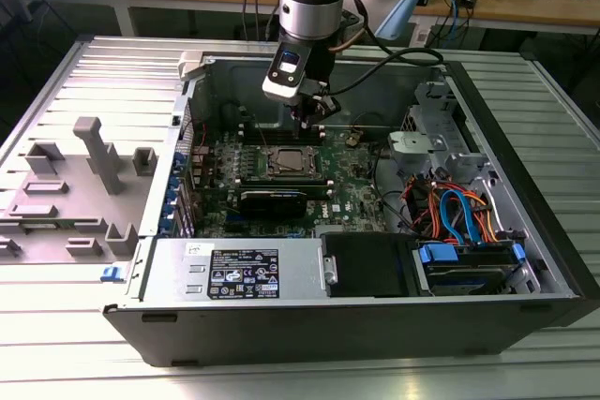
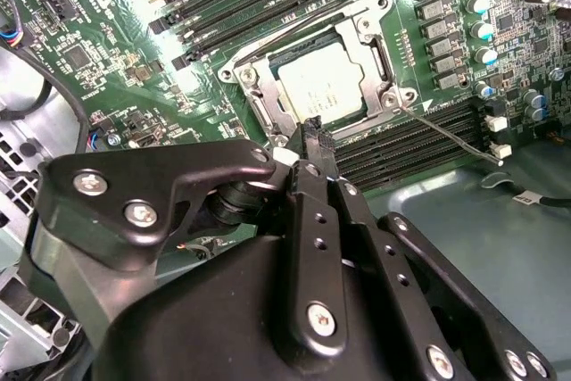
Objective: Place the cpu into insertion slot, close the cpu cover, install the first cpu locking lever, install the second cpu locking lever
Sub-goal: 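Install the first cpu locking lever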
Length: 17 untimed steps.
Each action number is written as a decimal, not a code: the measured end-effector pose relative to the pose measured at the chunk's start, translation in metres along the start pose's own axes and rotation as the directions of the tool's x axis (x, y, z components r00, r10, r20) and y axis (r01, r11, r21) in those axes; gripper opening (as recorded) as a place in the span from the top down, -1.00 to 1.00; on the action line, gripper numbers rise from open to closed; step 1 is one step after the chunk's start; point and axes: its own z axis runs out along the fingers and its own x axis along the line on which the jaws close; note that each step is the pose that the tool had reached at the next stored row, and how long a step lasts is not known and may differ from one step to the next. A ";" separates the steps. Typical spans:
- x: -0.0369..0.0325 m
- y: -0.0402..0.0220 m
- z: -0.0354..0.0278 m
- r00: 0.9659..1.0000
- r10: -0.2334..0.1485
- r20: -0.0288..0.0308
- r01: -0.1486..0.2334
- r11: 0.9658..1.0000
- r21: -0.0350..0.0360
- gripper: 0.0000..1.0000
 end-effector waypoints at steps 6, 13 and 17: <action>0.0000 0.0000 0.0000 1.000 -0.002 0.000 0.002 1.000 0.000 0.79; 0.0001 -0.0003 0.0000 0.989 -0.147 -0.001 0.147 0.989 -0.002 0.79; 0.0052 -0.0076 -0.0001 0.986 -0.164 -0.001 0.164 0.986 -0.003 0.79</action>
